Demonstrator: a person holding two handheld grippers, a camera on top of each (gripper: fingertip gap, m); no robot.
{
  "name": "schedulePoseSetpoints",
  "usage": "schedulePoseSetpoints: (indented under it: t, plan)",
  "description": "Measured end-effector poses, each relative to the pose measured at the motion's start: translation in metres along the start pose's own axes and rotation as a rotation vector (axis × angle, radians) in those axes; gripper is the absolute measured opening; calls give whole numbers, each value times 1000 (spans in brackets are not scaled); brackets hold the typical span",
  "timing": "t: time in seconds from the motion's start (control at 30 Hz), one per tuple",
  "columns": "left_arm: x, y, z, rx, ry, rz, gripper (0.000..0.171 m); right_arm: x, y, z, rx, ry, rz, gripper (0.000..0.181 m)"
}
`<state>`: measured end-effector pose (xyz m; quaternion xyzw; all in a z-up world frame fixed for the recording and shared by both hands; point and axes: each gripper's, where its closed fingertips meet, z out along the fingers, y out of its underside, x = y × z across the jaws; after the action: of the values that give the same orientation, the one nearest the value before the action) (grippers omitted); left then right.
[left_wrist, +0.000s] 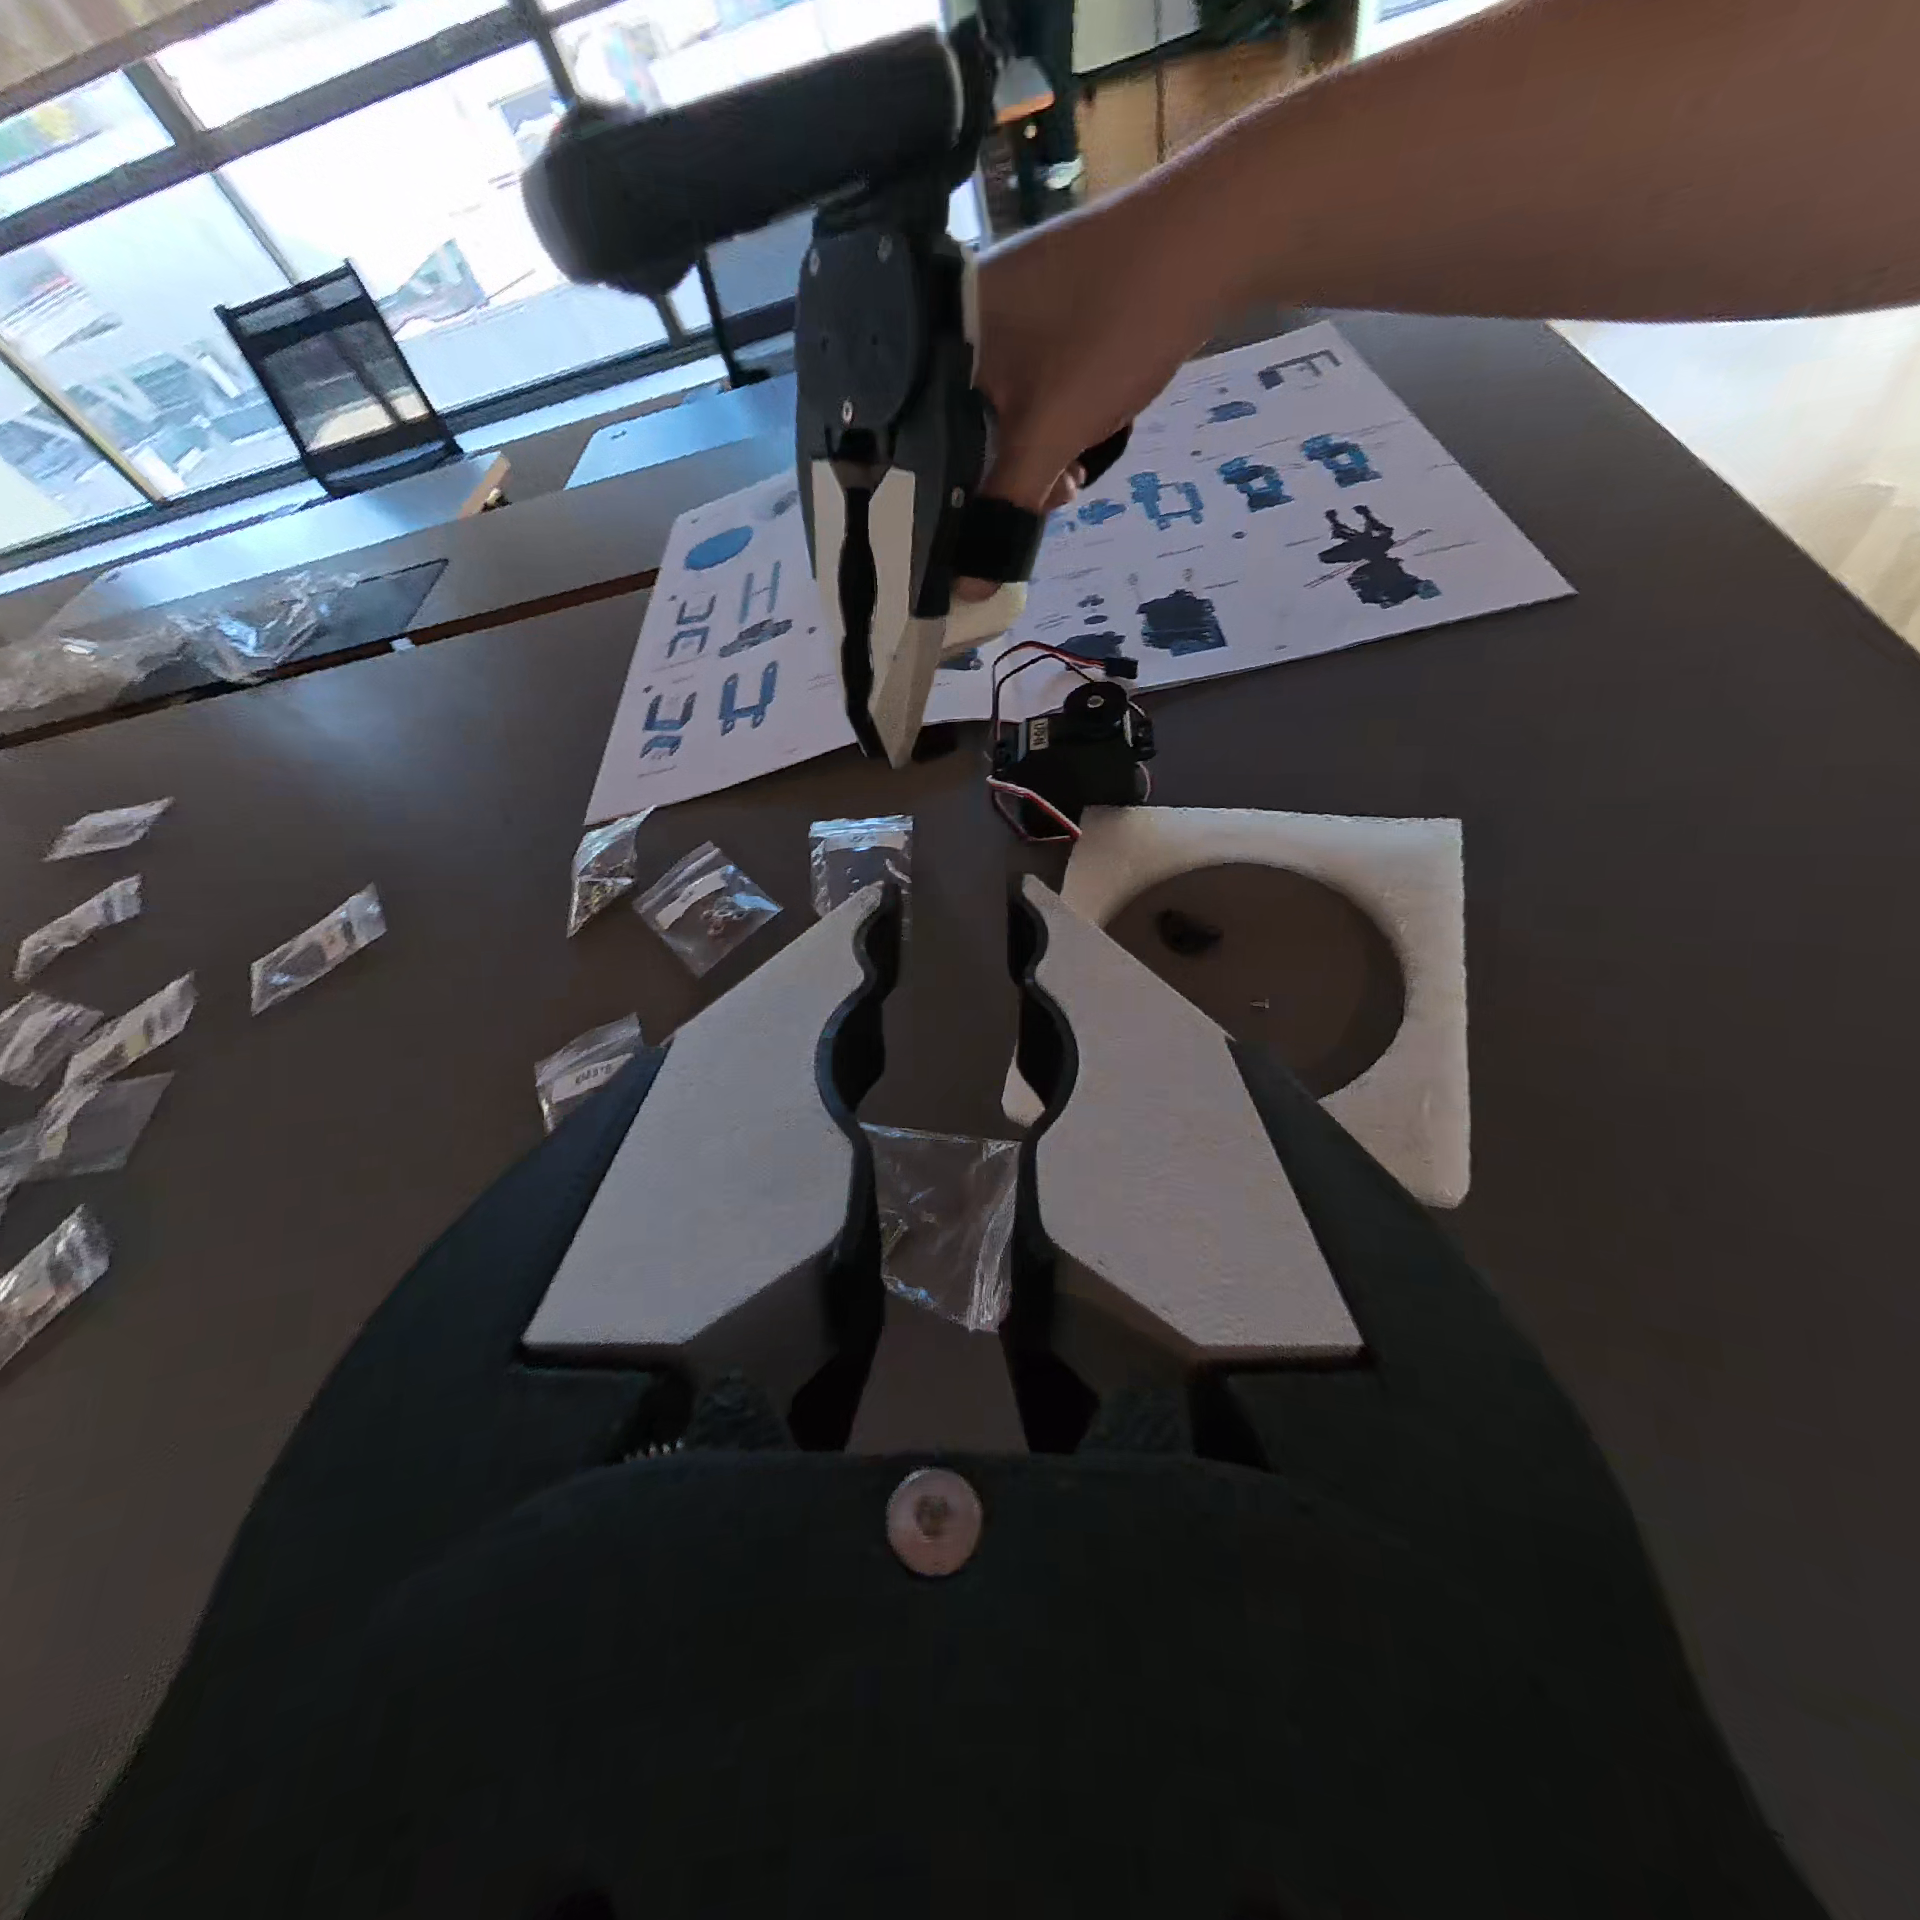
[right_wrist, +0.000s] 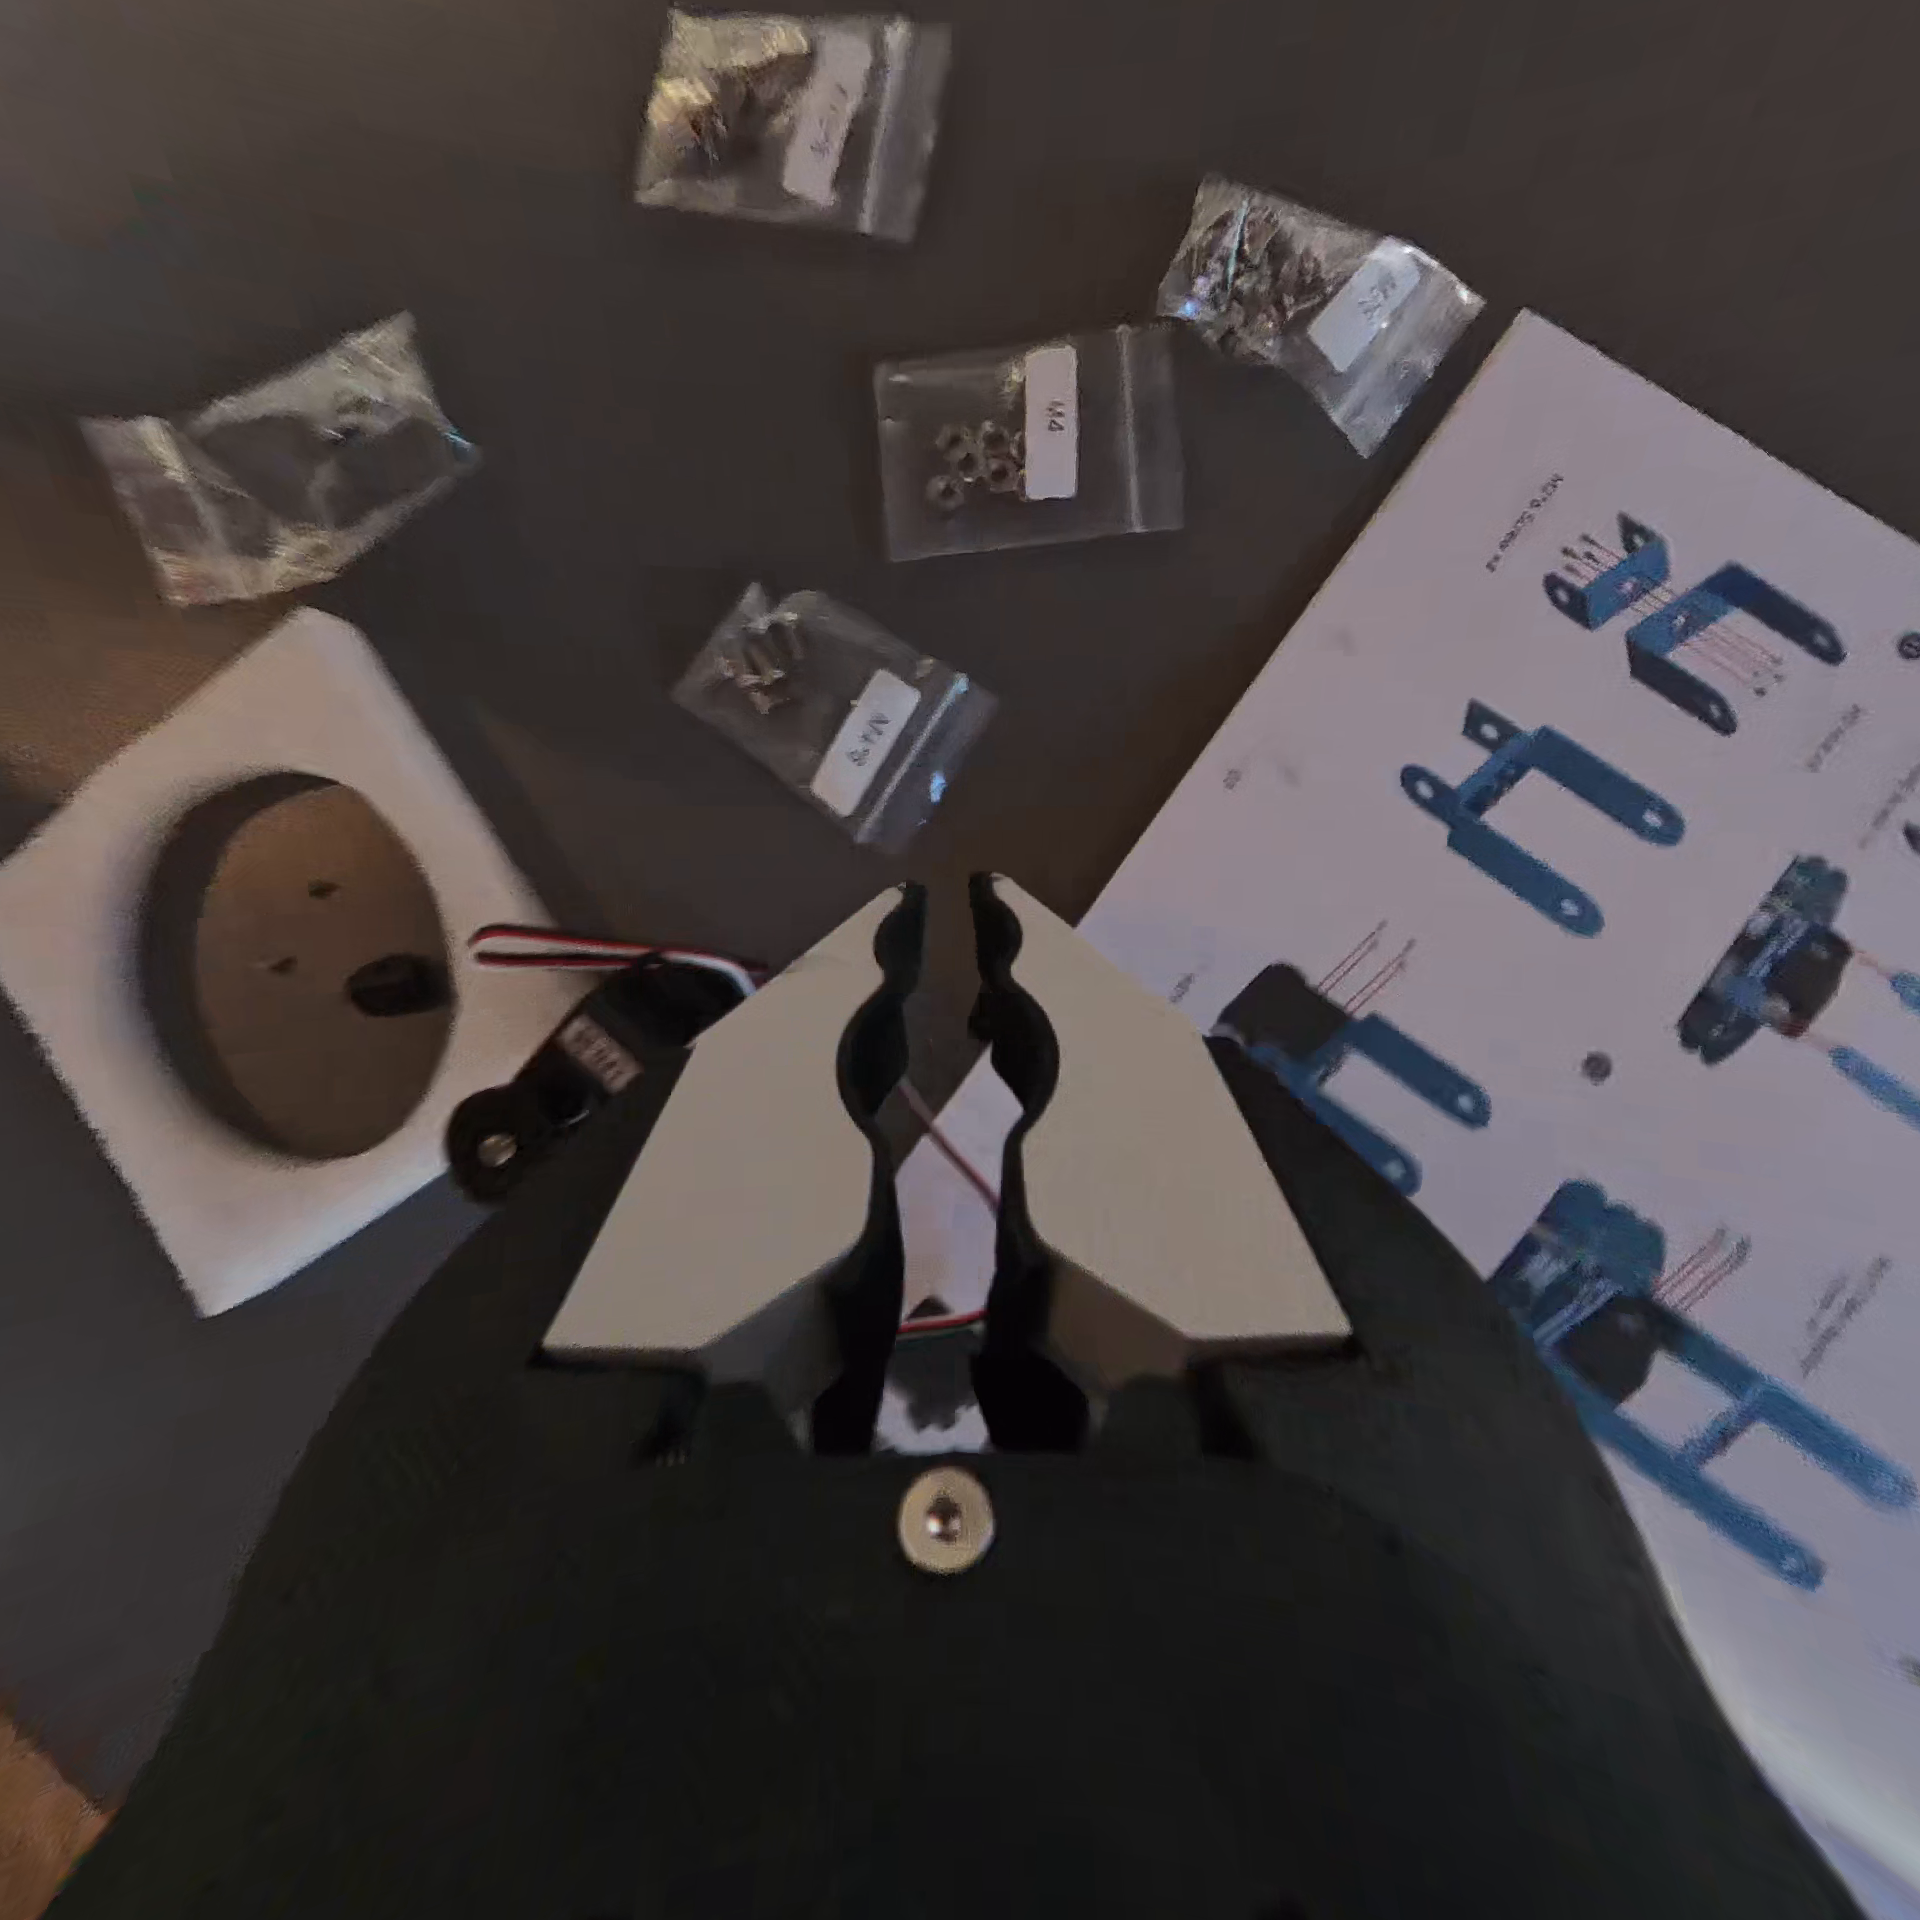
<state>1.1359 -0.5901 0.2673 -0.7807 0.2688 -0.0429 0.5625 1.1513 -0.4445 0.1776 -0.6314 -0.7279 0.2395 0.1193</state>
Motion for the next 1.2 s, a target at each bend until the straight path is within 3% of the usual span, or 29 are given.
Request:
schedulePoseSetpoints:
  t: [0.23,0.37,0.6,0.7,0.97,1.07,1.13,1.2]
  plan:
    - [-8,0,-10,-89,-165,-16,17,14,6,12,-189,-91,-43,20]
    - [-2,-7,-8,-103,-200,-44,17,11,10,2,-192,-195,15,22]
    - [7,-8,9,-168,-207,-39,17,13,23,0,-292,-202,-125,25]
    - [9,-7,15,-184,-198,-42,17,7,28,1,-329,-224,-232,21]
    - [4,-1,19,-204,-219,-51,14,1,29,6,-348,-269,-209,0]
    - [0,-3,18,-170,-209,-141,11,5,16,-2,-220,-177,-231,0]
    - [0,-12,23,-86,-176,-250,7,1,-5,-18,-15,-151,-137,0]
    - [1,-25,34,4,-138,-354,8,-10,-32,-47,281,-161,47,0]
